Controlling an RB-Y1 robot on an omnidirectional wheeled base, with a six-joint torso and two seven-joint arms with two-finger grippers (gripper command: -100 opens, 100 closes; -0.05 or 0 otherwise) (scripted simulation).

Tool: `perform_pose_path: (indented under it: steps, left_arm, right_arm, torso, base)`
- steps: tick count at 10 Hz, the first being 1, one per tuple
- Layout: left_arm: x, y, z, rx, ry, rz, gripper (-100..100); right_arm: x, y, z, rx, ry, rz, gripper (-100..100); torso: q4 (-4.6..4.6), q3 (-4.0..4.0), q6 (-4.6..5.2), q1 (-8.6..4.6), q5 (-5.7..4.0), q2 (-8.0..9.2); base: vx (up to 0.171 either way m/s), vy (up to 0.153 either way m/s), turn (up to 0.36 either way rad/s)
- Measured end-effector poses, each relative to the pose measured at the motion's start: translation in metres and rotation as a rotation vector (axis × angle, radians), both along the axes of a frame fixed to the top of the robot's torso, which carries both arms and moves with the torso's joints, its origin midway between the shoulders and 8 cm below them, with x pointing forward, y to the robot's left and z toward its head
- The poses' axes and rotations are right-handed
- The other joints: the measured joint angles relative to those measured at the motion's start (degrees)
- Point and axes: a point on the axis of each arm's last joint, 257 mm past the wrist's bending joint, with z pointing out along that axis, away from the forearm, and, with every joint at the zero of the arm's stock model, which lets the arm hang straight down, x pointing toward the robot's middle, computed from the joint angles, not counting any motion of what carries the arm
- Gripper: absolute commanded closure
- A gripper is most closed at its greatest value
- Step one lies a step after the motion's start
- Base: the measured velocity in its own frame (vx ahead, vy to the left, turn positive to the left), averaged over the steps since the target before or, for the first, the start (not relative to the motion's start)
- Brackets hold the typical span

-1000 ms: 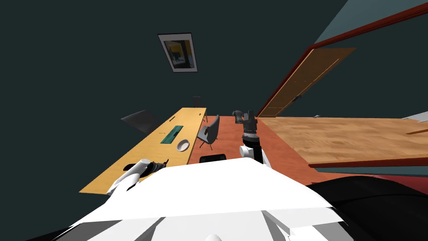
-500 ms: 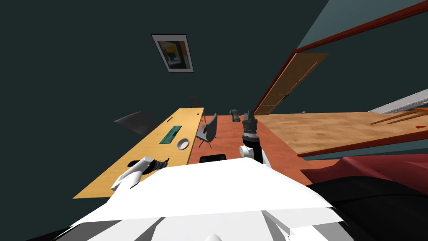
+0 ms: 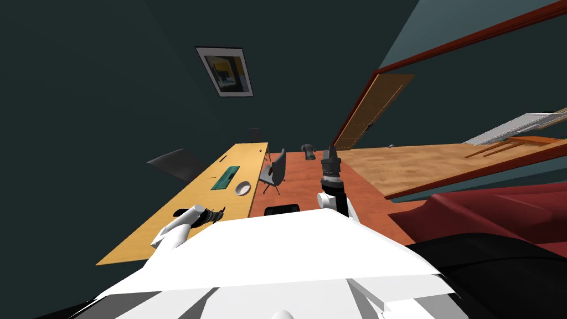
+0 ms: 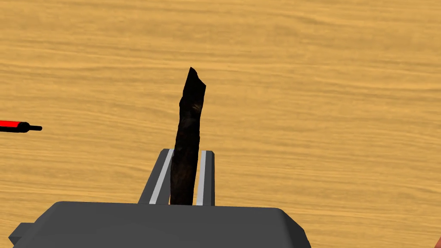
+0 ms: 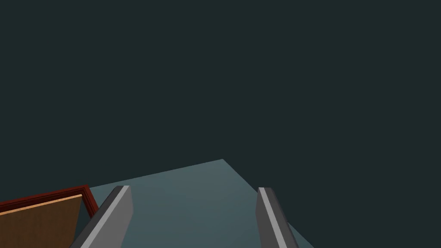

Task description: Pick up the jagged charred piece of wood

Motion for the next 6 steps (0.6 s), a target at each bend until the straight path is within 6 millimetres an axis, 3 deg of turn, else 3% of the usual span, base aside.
perform_pose_path:
  steps: [3,5,6]
  left_arm:
    - [0.012,-0.006,0.004,0.005,-0.001,0.024,100]
    - [0.015,-0.009,0.004,-0.001,-0.005,0.058,100]
    - [0.014,-0.009,0.004,-0.001,-0.003,0.062,0]
  right_arm:
    - [0.000,0.000,0.000,0.000,0.000,0.000,0]
    - [0.000,0.000,0.000,0.000,0.000,0.000,0]
    - [0.000,0.000,0.000,0.000,0.000,0.000,0]
  torso:
    - [0.06,0.12,0.09,-0.02,0.05,0.21]
    - [0.03,0.06,-0.06,0.02,0.03,0.09]
    - [0.01,-0.03,-0.04,0.01,0.03,-0.07]
  base:
    - [-0.118,0.016,-0.144]
    - [-0.037,0.005,0.007]
    - [-0.006,0.001,0.000]
